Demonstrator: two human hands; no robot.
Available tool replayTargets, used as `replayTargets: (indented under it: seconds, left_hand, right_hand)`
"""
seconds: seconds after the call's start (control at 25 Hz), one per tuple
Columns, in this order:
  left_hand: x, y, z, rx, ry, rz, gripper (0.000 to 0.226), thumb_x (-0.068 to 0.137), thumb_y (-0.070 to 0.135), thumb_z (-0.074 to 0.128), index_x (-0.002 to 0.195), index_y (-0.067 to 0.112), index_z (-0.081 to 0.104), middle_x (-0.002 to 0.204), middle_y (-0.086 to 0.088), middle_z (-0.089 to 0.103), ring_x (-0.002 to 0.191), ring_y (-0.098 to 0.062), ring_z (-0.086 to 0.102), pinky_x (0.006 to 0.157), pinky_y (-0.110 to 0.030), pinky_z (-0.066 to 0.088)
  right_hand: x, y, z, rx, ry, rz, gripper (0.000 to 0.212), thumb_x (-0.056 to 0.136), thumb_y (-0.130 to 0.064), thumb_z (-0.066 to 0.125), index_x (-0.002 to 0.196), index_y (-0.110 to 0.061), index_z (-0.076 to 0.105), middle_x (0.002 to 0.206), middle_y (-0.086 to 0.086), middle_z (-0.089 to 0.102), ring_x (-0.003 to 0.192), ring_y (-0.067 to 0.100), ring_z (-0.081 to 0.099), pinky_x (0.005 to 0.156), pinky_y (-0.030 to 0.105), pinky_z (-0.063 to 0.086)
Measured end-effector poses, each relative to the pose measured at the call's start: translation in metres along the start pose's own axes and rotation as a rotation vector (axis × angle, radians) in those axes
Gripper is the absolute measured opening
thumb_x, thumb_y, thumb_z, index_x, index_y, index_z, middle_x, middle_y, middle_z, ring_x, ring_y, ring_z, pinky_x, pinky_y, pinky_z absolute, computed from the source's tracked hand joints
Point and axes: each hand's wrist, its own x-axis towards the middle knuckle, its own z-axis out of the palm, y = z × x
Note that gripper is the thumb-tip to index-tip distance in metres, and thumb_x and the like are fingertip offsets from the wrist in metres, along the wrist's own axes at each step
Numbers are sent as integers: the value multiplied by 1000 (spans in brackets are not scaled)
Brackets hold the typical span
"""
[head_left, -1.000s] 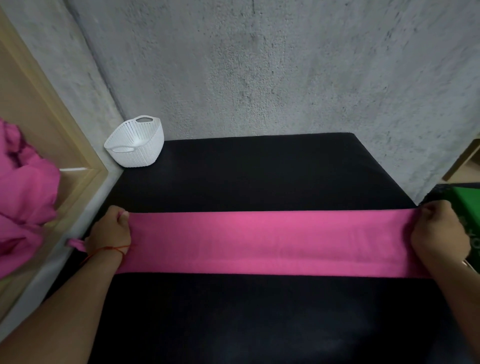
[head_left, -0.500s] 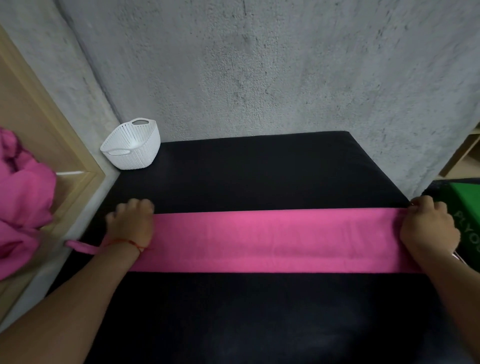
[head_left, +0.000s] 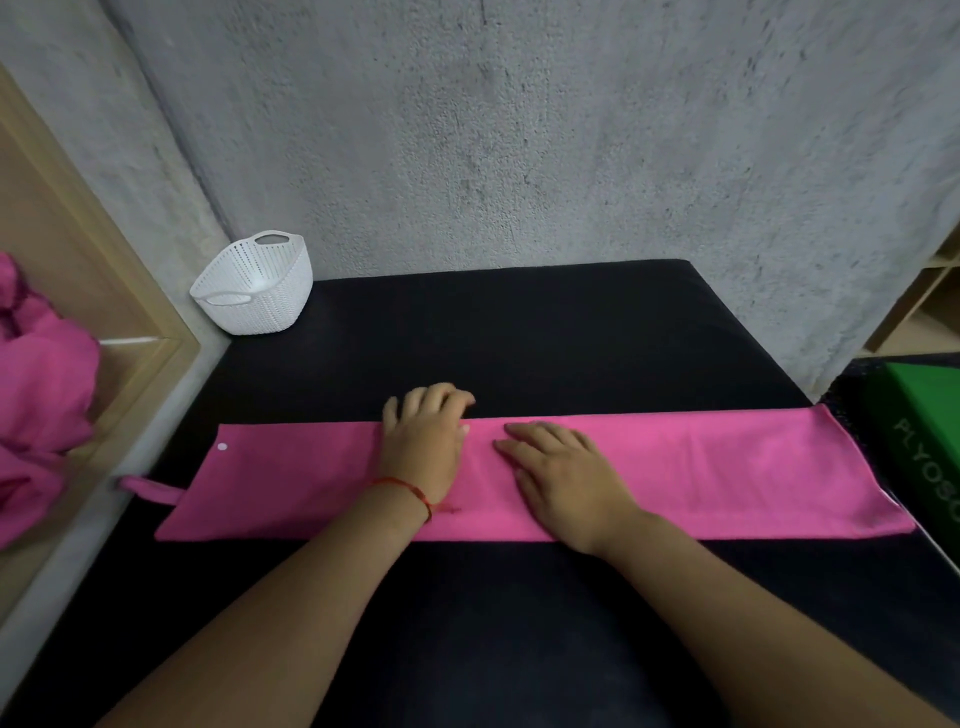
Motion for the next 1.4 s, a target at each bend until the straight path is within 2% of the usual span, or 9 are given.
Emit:
replayTargets:
  seconds: [0.2,0.32,0.6,0.76,0.88,1.0,1.12,1.28,1.4]
  left_hand:
    - [-41,-4,-3,-6,-313,103,56,109,52,25,163,46,14,169,27,9,158,-3,6,129,-41,8]
    - [-46,-66,-14,75,-384,5,57,107,57,13,162,50,-2,168,28,-7,158,-2,-5,128,-43,5]
    - [-45,-199,-52,160,-485,-309,56,109,52,8,164,44,1,173,15,-2,160,-12,0,129,-50,7]
    - [-30,-189,-62,308,-408,-249,53,109,49,28,161,38,28,168,9,28,153,-17,31,125,-52,16]
    - [-5,-201,-82,163,-494,-163,34,90,50,58,123,43,57,132,8,55,125,-18,57,116,-43,36]
    - [23,-206,-95,71,-671,-147,41,61,60,65,97,40,63,106,4,63,98,-12,61,89,-31,50]
    - [41,-189,-89,65,-750,-85,36,75,67,75,89,34,69,102,3,59,97,-11,58,92,-32,48]
    - [38,-182,-77,-37,-656,-32,64,76,89,59,82,26,67,81,9,67,79,-10,65,84,-30,51]
    - [27,-192,-82,-11,-640,-3,87,66,106,33,80,26,64,77,12,66,74,-4,64,83,-29,52]
  right_hand:
    - [-20,24,-9,-31,-137,122,72,102,-76,16,166,-49,-2,175,-17,-10,163,11,-10,132,47,-2]
    - [-58,86,-25,-48,-157,239,74,96,-86,10,162,-58,-10,172,-21,-15,161,9,-13,131,44,-3]
    - [-121,219,-55,-137,-222,615,87,84,-84,-18,163,-49,-17,176,-13,-12,163,14,-8,129,54,12]
    - [-106,223,-61,-304,-148,583,88,93,-76,-1,166,-33,22,174,-3,24,161,19,22,128,53,17]
    - [-79,232,-89,-382,-196,484,107,69,-102,10,138,-32,53,145,-3,56,139,21,51,119,45,27]
    - [-55,235,-111,-291,-394,495,80,66,-106,31,107,-42,57,124,-7,62,126,21,57,105,36,37]
    - [-35,232,-121,-92,-435,441,89,55,-112,38,97,-39,68,110,-13,63,111,16,59,99,36,44]
    - [-34,225,-116,-9,-406,415,81,72,-100,47,108,-33,75,110,-13,70,107,12,64,101,36,49]
    - [-49,228,-117,-126,-400,397,83,73,-102,31,98,-37,76,92,-16,73,87,5,67,86,32,54]
